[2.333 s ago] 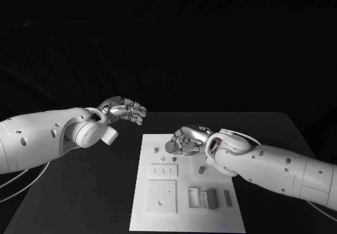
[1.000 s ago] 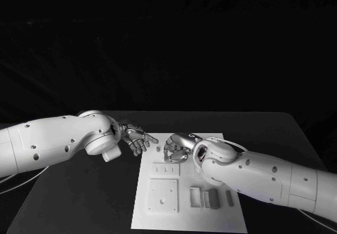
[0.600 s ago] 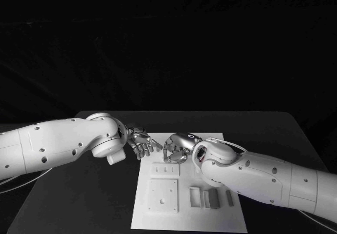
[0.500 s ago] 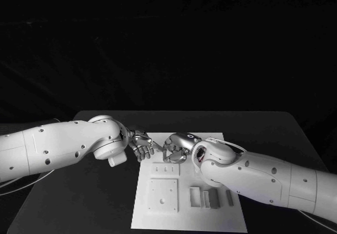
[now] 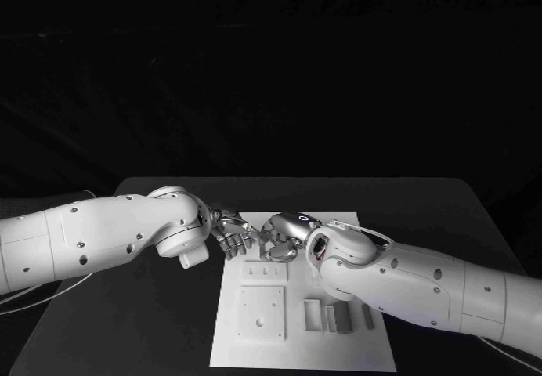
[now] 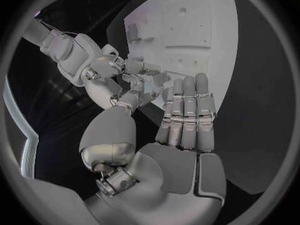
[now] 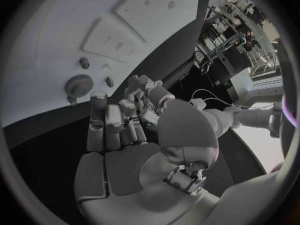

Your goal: Assemble the parts on the task board

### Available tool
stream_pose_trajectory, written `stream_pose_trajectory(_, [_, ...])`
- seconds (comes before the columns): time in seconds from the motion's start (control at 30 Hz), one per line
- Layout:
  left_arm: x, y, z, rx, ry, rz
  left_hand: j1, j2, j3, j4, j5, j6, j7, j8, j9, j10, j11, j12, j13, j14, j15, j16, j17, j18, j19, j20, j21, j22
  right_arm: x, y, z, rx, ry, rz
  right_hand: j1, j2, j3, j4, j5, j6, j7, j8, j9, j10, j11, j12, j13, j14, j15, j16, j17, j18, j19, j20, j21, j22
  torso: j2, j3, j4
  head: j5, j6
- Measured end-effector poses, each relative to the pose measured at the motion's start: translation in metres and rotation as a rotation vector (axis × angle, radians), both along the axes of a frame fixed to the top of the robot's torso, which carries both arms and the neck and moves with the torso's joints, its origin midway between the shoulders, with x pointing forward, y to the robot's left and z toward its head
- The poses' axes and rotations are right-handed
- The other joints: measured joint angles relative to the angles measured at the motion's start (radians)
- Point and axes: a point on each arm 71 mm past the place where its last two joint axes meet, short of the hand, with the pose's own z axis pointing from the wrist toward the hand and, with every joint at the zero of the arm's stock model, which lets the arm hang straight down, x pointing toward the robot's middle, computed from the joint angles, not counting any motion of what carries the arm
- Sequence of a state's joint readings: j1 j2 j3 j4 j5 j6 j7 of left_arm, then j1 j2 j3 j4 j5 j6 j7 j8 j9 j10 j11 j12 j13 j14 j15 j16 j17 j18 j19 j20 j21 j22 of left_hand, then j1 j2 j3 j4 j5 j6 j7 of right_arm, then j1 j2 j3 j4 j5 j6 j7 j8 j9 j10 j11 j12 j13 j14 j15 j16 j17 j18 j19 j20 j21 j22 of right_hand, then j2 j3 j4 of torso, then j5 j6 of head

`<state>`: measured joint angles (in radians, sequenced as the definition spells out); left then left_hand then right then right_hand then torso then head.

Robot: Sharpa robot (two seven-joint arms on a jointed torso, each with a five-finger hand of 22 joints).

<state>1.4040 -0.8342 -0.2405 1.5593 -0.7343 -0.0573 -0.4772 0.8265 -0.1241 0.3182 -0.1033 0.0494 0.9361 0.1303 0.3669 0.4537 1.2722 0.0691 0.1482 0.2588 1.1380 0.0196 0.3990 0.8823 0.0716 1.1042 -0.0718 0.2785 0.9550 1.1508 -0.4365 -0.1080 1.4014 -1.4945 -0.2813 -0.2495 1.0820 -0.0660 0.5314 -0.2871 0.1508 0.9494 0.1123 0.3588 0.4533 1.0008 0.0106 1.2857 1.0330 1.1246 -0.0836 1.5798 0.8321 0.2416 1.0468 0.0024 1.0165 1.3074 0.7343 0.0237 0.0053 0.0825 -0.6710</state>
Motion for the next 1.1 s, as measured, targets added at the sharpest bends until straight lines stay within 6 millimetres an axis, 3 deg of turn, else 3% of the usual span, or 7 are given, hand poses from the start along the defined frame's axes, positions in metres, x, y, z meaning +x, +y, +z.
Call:
stream_pose_trajectory(0.13, [0.0, -0.002, 0.0, 0.002, 0.003, -0.001, 0.019, 0.002, 0.005, -0.004, 0.0, 0.006, -0.003, 0.0, 0.0, 0.0, 0.0, 0.0, 0.006, 0.0, 0.0, 0.007, 0.0, 0.0, 0.003, -0.003, 0.0, 0.005, 0.0, 0.001, 0.0, 0.001, -0.002, 0.001, 0.0, 0.0, 0.0, 0.0, 0.0, 0.0, 0.0, 0.0, 0.001, 0.0, 0.0, 0.0, 0.0, 0.0, 0.0, 0.0, 0.0, 0.0, 0.0, 0.0, 0.0, 0.0, -0.001, -0.0001, 0.0005, 0.0, -0.002])
stream_pose_trajectory(0.37, [0.002, -0.007, -0.001, 0.012, 0.007, -0.002, 0.066, 0.048, -0.017, -0.055, 0.0, 0.027, -0.009, 0.0, 0.0, 0.014, -0.01, 0.0, 0.023, 0.004, -0.004, 0.026, 0.004, 0.0, 0.013, -0.012, 0.006, 0.023, 0.0, 0.0, 0.0, -0.002, -0.002, -0.003, 0.0, 0.0, 0.0, 0.0, 0.0, 0.0, 0.0, -0.002, 0.002, 0.0, 0.0, 0.0, -0.001, 0.0, 0.0, 0.0, 0.0, 0.0, 0.0, 0.0, 0.0, 0.0, -0.001, 0.0, 0.0, 0.003, -0.003])
stream_pose_trajectory(0.53, [0.002, -0.011, -0.006, 0.016, 0.016, -0.002, 0.061, 0.053, -0.028, -0.071, 0.0, 0.035, -0.01, 0.0, 0.0, 0.02, -0.012, 0.0, 0.031, 0.006, -0.006, 0.031, 0.004, 0.0, 0.014, -0.014, 0.008, 0.029, 0.0, 0.001, 0.0, -0.002, -0.003, -0.003, 0.0, 0.0, 0.0, 0.0, 0.0, 0.0, 0.0, -0.003, 0.002, 0.0, 0.0, 0.0, -0.001, 0.001, 0.001, 0.0, 0.0, 0.0, 0.0, 0.0, 0.0, 0.0, -0.001, -0.0006, -0.0005, 0.001, -0.005])
stream_pose_trajectory(1.1, [0.002, -0.016, -0.011, 0.018, 0.024, -0.008, 0.049, 0.065, -0.036, -0.073, 0.0, 0.051, -0.019, 0.0, 0.0, 0.034, -0.02, 0.0, 0.044, 0.014, -0.014, 0.042, 0.003, 0.0, 0.022, -0.021, 0.012, 0.036, -0.001, 0.005, 0.001, -0.004, -0.004, -0.001, 0.0, 0.0, 0.0, 0.0, 0.0, 0.0, 0.0, -0.002, 0.001, 0.0, 0.0, 0.0, -0.002, 0.002, 0.003, 0.0, -0.001, 0.0, 0.0, 0.0, 0.0, 0.0, -0.001, -0.001, 0.0, -0.006, -0.009])
